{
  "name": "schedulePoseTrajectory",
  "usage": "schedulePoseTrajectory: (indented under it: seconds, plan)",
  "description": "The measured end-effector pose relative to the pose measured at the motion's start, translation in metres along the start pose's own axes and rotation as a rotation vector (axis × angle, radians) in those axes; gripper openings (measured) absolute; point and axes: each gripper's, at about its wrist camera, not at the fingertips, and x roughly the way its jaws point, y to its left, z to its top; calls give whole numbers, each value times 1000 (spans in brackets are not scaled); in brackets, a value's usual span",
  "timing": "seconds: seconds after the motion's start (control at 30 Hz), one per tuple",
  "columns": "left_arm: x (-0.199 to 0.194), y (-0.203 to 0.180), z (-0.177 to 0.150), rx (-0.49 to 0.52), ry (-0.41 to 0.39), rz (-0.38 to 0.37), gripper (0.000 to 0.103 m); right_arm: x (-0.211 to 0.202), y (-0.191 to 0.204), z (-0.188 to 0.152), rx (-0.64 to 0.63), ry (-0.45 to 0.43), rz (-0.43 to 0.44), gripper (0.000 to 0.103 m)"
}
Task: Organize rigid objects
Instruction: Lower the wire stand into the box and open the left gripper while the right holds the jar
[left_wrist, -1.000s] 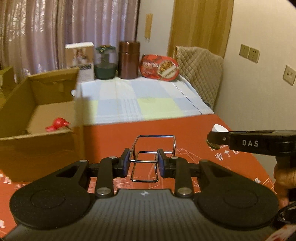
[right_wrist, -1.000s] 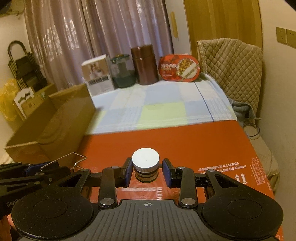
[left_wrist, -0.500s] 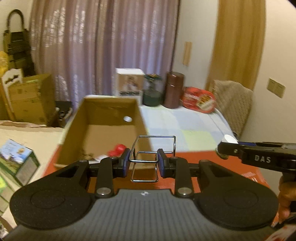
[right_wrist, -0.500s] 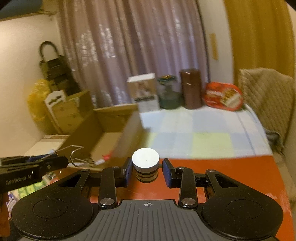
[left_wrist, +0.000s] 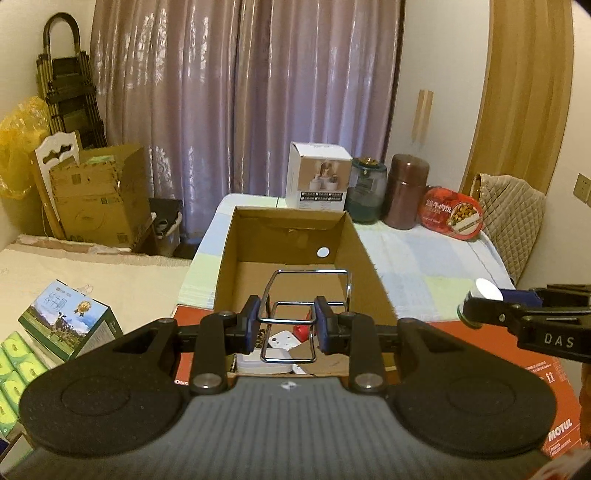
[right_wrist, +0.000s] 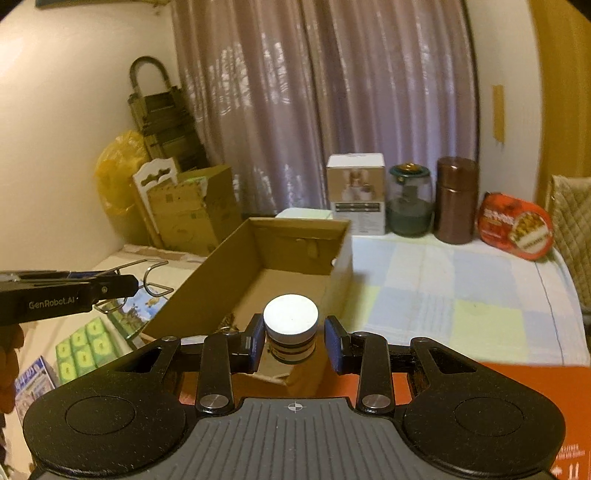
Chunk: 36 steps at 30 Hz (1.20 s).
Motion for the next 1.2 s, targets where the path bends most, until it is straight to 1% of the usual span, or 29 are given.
schedulePoseTrajectory:
  seconds: [0.13,0.33,0.53,0.83,1.2]
  plan:
    - [20,11,4,22,30,6,26,26,3,5,-21,31,15,31]
    - [62,21,9,37,74,8,26,72,2,11,-22,96,40,31]
    - [95,26,12,44,104,11,26,102,0,15,-43,137,40,31]
    - [123,22,13,80,143,3,26,133,-1,12,-29,196,42,31]
    - [140,24,15,102,167,6,26,146,5,11,-36,216,51,31]
